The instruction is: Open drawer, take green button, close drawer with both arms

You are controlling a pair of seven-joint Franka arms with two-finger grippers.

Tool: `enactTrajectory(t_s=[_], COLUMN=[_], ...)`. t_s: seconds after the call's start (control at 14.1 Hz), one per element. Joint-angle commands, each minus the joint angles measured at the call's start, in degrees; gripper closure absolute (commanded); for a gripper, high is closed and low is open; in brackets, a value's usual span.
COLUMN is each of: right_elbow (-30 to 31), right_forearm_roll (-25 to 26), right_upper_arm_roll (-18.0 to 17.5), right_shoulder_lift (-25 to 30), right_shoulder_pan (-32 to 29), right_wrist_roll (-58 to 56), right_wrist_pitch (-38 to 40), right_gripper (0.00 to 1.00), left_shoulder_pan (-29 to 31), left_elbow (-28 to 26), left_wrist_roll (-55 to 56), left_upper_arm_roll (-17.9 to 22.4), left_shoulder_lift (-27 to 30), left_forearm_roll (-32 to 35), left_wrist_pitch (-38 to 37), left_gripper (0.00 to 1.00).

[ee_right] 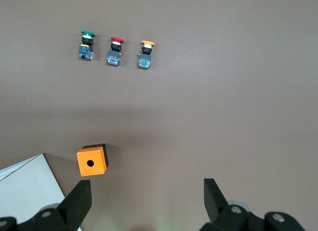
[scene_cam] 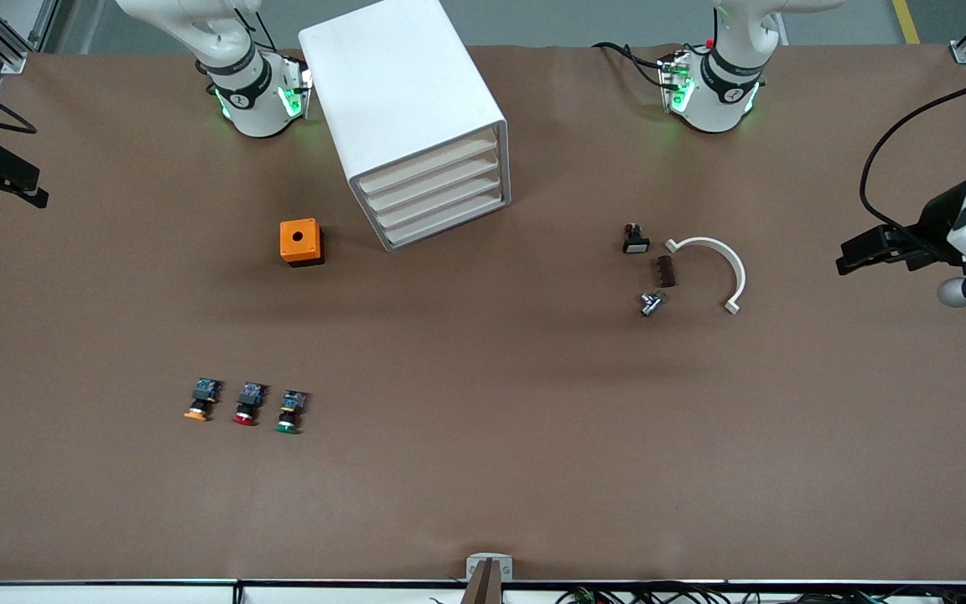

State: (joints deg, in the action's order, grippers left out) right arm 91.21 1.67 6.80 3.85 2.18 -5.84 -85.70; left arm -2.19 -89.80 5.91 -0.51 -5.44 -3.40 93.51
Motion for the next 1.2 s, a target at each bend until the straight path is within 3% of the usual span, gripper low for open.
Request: enactTrajectory(t_s=[0.0,0.78,1.13], right_elbow=[2.0,6.5,6.8], right_forearm_roll=[-0.4,-1.5,-1.4], right_upper_arm_roll=[-1.9,-1.2,-1.4], right_shoulder_lift=[2.0,6.1,6.3], right_shoulder_pan=[-1.9,-1.6,-2.7], right_wrist_roll=[-0.3,2.9,2.8], right_wrist_pitch=[-0.9,-2.7,-2.8], right_gripper=[0.00,0.00,0.00], left_shoulder_pan=[-0.8,-0.4,0.3], left_elbow=[-6.0,-0.5,-4.3], left_wrist_roll=[-0.9,-0.6,-0.9], left_upper_arm_roll=[0.9,0.3,0.3], left_shoulder_lift=[4.3,4.3,8.7], left_forearm_roll=[0.9,1.3,1.2], left_wrist_pitch=[3.3,1.5,-1.1], left_gripper=[0.00,0.00,0.00])
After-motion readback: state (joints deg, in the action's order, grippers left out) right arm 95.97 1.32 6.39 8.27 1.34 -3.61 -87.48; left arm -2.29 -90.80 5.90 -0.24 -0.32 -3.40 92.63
